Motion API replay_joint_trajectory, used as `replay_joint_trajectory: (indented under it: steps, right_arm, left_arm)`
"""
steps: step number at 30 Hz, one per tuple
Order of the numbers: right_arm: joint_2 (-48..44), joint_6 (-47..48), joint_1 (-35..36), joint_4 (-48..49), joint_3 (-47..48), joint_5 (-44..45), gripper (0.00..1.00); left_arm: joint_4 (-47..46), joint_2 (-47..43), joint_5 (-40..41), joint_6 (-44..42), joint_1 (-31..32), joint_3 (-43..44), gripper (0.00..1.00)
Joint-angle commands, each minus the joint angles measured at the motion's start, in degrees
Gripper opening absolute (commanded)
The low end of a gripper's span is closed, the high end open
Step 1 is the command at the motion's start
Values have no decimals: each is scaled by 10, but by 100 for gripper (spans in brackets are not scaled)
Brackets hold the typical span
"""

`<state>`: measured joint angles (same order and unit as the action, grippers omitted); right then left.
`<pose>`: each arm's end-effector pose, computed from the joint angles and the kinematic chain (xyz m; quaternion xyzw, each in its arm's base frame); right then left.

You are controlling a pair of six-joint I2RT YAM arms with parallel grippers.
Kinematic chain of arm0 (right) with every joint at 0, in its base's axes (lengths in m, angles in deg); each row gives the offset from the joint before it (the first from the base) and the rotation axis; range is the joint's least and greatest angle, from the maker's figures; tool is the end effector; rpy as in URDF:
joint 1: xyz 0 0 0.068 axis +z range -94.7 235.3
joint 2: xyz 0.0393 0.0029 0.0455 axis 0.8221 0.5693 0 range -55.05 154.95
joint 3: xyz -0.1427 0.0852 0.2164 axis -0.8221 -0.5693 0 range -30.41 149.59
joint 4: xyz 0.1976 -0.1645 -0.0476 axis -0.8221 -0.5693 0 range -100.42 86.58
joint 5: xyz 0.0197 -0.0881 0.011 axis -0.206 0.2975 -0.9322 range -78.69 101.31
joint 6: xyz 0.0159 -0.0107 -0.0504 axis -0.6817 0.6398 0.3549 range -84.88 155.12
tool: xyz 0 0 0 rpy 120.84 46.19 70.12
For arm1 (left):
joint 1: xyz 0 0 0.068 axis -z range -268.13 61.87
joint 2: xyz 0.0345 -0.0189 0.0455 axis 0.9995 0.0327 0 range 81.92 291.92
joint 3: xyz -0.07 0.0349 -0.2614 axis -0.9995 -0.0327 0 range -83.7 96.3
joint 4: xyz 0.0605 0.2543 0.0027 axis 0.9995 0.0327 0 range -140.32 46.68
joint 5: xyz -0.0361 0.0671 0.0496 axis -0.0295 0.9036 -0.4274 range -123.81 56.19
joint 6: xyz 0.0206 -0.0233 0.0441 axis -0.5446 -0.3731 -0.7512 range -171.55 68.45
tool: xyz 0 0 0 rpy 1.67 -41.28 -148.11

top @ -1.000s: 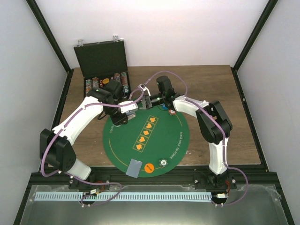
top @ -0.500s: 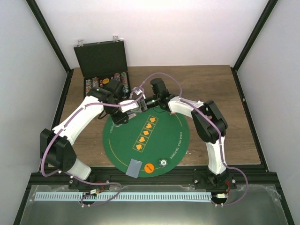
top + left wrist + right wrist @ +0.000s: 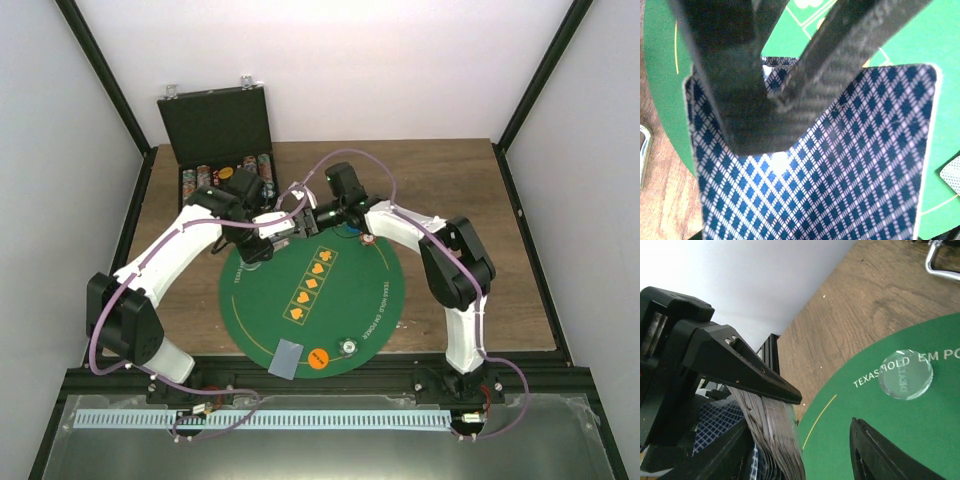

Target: Distribute texas hold em gaming equipment

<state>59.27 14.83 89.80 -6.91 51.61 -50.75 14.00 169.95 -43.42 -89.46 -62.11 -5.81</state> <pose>0.3460 0.2759 0.2209 -0.3274 0.7279 0.5871 0.1355 0.2597 -0.1335 0.2882 0.5323 0.8317 -0.0686 0.1426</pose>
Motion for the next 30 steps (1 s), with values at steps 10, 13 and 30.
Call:
replay_joint_trajectory:
  steps: [10,13,30]
  right_arm:
    - [-34,61,-6,-95,32,41,40]
    - [-35,69,-9,-114,42,53,39]
    - [11,78,11,-118,94,-13,62]
  left_arm:
    - [-16,-5,5,0,-2,-9,40]
    - [-16,-6,7,-1,-2,-11,40]
    - [-20,-3,6,-4,-2,-8,40]
